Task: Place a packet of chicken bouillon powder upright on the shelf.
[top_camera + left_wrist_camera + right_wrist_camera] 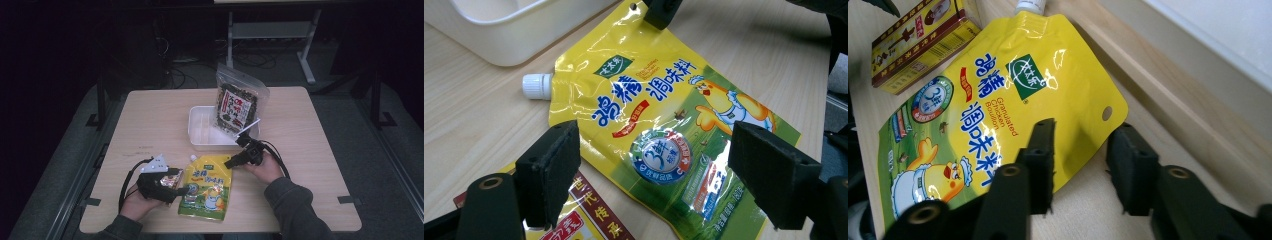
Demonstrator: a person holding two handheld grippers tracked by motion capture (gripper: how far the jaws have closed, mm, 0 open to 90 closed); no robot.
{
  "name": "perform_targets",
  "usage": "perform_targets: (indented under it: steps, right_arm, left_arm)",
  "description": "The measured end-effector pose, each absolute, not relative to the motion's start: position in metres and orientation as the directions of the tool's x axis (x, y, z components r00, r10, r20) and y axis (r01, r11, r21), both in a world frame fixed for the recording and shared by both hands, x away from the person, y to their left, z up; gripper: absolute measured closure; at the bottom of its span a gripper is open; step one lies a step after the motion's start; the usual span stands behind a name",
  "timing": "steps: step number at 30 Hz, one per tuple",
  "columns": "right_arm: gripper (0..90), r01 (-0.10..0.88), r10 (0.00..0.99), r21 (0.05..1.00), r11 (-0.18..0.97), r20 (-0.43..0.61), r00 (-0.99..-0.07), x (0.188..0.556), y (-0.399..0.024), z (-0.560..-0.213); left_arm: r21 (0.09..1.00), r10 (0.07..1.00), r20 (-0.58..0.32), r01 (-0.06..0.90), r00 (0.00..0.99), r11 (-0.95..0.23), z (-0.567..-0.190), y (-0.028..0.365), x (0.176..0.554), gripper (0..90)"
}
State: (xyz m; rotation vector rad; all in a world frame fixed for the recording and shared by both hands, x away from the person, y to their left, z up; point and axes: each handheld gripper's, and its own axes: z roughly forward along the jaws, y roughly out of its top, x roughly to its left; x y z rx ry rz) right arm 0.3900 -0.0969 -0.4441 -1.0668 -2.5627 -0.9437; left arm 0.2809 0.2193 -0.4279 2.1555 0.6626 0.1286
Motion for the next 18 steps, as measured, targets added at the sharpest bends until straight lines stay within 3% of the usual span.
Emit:
perform_targets:
  steps: [8, 18]
  right_arm:
    - [88.3, 0.711, 0.532, 0.474, 0.520, 0.471, -0.703, 0.392, -0.099, -0.446]
    - [89.8, 0.690, 0.507, 0.507, 0.517, 0.468, -0.724, 0.384, -0.105, -0.431]
  left_arm:
    - [0.765, 0.504, -0.140, 0.416, 0.852, -0.492, -0.428, 0.220, 0.281, 20.4]
    - [0.765, 0.505, -0.149, 0.422, 0.850, -0.486, -0.429, 0.218, 0.281, 20.2]
